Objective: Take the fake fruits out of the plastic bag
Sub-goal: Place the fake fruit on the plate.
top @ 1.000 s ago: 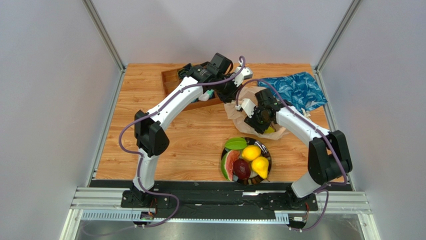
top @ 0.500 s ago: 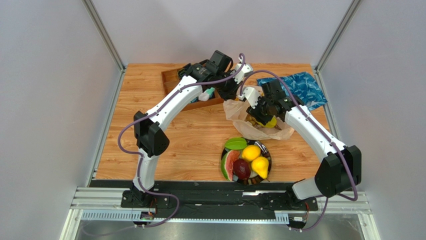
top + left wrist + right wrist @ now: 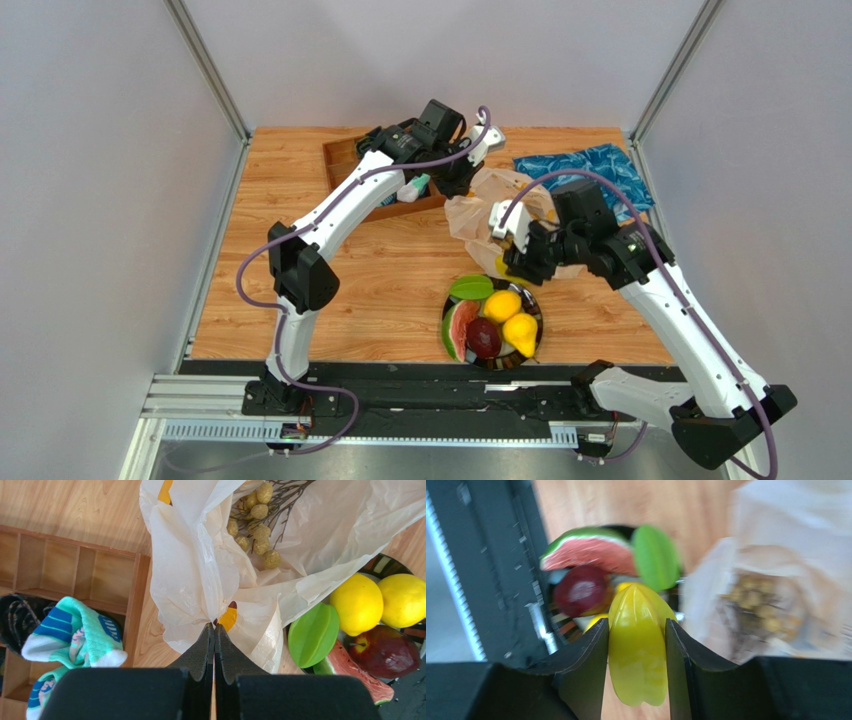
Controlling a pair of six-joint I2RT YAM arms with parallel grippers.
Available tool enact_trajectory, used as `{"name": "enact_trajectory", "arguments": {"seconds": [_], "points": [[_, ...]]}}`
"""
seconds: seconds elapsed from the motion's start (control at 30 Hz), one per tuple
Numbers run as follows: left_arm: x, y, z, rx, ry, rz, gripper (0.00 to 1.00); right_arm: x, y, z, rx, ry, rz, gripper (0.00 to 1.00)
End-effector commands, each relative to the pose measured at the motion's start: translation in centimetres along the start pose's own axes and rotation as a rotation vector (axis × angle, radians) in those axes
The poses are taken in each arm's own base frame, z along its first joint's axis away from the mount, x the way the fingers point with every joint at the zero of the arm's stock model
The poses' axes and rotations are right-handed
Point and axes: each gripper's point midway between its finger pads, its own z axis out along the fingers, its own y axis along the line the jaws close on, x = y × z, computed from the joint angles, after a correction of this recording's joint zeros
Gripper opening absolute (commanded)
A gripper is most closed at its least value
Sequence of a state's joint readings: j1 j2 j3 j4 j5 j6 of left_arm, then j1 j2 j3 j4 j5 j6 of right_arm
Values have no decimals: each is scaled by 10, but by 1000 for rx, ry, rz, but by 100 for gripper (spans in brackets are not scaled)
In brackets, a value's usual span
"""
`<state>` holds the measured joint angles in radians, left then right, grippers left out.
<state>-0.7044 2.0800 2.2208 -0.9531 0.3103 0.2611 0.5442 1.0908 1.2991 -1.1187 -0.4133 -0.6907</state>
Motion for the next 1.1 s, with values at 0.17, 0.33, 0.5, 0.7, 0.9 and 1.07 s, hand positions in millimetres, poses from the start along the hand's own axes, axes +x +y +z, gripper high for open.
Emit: {"name": "enact_trajectory", "arguments": {"seconds": [0.17,0.33,0.5,0.7,0.9,1.07], "points": [[10,2,-34,-60,19,70,0,22,51,69,-243,120,-40,30],[16,0,-46,-77,29,88,0,15,47,91,-271,168,-148,29],[19,-1,-51,-79,36,94,0,13,40,107,-284,202,-229,29],[22,-2,-51,-81,45,94,0,24,44,125,-312,239,-272,30],[16,-6,-51,-64,31,104,0,27,39,134,-265,242,-252,64],[18,-10,-48,-45,35,101,0,9,22,112,-166,225,-264,100]]}}
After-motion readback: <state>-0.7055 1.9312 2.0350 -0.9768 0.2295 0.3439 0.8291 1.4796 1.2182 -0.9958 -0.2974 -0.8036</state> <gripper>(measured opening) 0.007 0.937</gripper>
